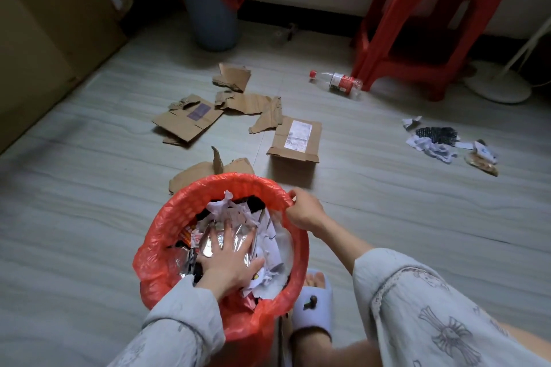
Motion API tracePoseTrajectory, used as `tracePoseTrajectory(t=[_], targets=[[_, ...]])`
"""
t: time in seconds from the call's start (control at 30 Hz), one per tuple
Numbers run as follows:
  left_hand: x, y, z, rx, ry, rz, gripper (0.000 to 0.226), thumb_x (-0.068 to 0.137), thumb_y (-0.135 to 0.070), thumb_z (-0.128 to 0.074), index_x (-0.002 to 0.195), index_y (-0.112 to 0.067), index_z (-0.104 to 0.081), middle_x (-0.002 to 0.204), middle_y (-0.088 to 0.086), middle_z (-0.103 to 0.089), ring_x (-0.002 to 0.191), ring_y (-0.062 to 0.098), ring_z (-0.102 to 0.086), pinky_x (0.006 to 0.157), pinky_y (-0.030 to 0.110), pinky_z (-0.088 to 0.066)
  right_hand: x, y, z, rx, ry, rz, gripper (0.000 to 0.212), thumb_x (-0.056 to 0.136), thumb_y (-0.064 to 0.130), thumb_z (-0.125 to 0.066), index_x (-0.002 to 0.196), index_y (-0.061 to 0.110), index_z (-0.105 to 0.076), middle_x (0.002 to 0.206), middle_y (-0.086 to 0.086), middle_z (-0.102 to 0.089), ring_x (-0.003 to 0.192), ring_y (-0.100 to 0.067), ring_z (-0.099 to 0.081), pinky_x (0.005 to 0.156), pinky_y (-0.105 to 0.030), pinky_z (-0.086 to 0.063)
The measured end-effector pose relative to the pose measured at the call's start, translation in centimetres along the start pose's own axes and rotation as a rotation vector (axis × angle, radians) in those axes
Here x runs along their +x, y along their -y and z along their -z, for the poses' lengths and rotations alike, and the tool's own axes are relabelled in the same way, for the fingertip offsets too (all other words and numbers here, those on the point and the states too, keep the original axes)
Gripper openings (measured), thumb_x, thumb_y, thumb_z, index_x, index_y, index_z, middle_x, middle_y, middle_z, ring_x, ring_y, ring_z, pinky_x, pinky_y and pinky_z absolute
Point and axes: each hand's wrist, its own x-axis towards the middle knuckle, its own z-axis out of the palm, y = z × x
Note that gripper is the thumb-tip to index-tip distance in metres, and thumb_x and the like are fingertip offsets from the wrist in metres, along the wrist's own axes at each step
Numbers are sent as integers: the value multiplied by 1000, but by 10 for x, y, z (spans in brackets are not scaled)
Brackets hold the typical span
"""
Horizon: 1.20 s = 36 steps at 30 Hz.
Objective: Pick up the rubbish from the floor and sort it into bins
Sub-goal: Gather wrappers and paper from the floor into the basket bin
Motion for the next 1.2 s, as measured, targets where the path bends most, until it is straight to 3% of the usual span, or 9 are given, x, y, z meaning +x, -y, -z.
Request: tracePoseTrajectory(t=[0.1,0.23,0.37,0.53,0.7,0.83,0.97,1.07,1.2], targets=[[-1,-11,10,-4,-4,-24,70,87,-68,-29,141,-51,12,150,0,36,139,35,27,101,73,1,0,-3,14,31,12,-22,24,85,13,-47,108,11,-53,98,-13,-69,96,-32,-63,80,-39,-52],[-3,-43,34,19,-55,-111,69,87,-66,-33,141,-53,9,151,-3,32,139,35,26,96,76,8,-8,-17,54,141,-24,-41,16,80,9,-49,94,17,-50,84,-10,-66,82,-31,-66,66,-39,-55],[-10,-99,72,72,-198,-265,71,88,-62,-35,142,-50,9,154,1,25,140,33,25,95,75,13,-23,-47,116,333,-169,-74,20,75,-1,-48,80,18,-49,70,-8,-59,63,-26,-57,55,-33,-50],[-32,-190,122,73,-332,-503,77,87,-60,-43,141,-51,11,154,5,24,141,34,22,103,71,2,-60,-105,200,533,-361,-145,25,76,-9,-45,83,14,-49,83,-13,-58,67,-24,-56,56,-34,-51],[-59,-304,157,97,-352,-722,82,86,-54,-52,146,-42,3,155,10,19,140,37,21,111,61,1,-103,-173,269,725,-598,-206,25,78,-9,-43,76,15,-49,72,-8,-55,57,-20,-54,49,-29,-52],[-84,-389,168,177,-441,-893,72,88,-51,-50,147,-34,-13,157,11,2,144,34,8,114,56,1,-134,-231,299,874,-880,-310,15,70,3,-57,71,18,-51,87,-13,-63,83,-31,-65,73,-50,-58],[-94,-450,162,170,-560,-1205,57,92,-30,-52,143,-13,-32,149,15,-26,142,31,-15,116,43,-16,-145,-296,315,972,-1098,-490,19,70,12,-63,88,12,-57,108,-16,-64,97,-34,-64,85,-47,-54],[-85,-475,147,188,-529,-1234,55,93,-24,-50,143,-10,-31,151,15,-22,142,33,-16,116,36,-13,-141,-330,328,1102,-1245,-610,37,78,14,-63,112,6,-54,121,-18,-58,105,-35,-59,88,-49,-52],[-32,-502,137,225,-396,-1131,56,94,-30,-46,145,-15,-26,152,18,-18,143,34,-9,118,39,-10,-116,-375,338,1146,-1386,-774,36,85,18,-60,118,4,-51,125,-22,-55,113,-37,-55,95,-42,-48]])
